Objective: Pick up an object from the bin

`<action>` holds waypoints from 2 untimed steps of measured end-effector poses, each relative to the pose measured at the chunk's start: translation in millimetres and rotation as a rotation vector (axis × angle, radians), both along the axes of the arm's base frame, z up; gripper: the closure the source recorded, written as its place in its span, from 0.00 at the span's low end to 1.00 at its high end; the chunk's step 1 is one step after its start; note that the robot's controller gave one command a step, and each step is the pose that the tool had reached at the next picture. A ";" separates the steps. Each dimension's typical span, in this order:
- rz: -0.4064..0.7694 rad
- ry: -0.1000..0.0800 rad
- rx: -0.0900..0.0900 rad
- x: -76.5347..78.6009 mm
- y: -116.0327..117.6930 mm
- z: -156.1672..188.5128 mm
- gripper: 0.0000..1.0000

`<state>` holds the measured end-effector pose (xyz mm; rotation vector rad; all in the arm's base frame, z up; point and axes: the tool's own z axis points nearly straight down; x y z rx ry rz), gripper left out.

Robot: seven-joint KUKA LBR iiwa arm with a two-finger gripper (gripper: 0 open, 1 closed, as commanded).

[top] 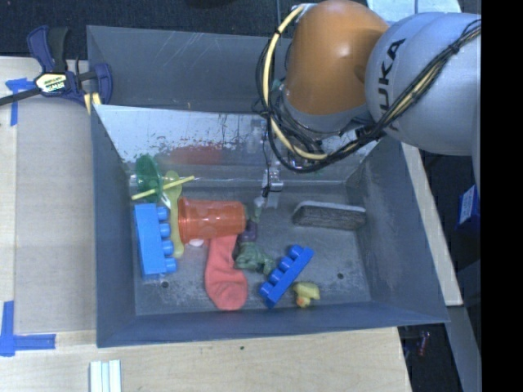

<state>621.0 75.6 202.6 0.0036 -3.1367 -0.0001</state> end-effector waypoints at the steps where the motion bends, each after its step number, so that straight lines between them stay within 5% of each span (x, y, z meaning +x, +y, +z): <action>1: -0.001 -0.007 0.000 1.1 -0.3 4.4 0.00; 2: 0.182 -0.007 0.001 -6.1 -7.1 5.8 0.00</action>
Offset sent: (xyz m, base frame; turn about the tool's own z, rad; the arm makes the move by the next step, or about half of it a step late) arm -0.0112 -0.0126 0.0056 -0.2901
